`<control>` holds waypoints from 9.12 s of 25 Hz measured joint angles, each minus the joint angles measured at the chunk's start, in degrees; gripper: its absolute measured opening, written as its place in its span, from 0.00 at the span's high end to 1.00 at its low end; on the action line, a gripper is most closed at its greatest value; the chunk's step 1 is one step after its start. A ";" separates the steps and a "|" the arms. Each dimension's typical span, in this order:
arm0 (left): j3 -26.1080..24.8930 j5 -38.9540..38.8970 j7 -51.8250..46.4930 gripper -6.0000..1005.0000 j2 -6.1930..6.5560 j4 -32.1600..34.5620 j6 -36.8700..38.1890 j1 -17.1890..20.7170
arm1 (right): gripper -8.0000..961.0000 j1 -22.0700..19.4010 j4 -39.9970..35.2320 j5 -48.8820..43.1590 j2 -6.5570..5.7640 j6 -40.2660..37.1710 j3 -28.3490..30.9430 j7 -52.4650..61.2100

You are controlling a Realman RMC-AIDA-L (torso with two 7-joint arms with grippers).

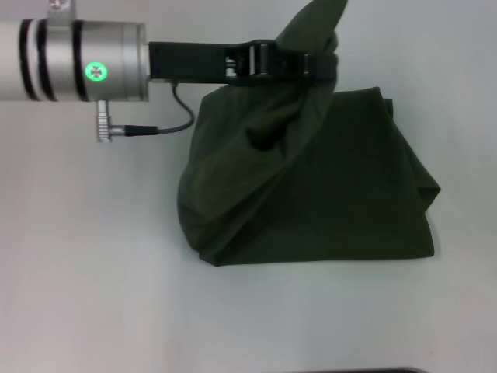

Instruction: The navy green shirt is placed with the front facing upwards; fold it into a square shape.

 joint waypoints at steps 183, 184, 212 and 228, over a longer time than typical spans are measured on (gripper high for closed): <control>-0.16 -19.64 35.42 0.05 1.09 -0.79 -6.26 19.44 | 0.92 15.51 -0.80 -23.02 4.02 18.06 -5.77 34.03; -0.17 -19.64 35.40 0.05 1.09 -0.79 -6.25 19.42 | 0.92 15.43 -0.82 -23.01 3.96 18.04 -5.76 34.15; -0.16 -19.55 35.36 0.05 1.31 -0.79 -6.55 19.43 | 0.58 12.45 0.52 -21.00 4.54 24.15 -5.96 32.87; -0.16 -19.54 35.69 0.05 1.70 -0.62 -6.15 19.69 | 0.40 15.73 -0.06 -19.22 2.39 21.93 -6.86 37.57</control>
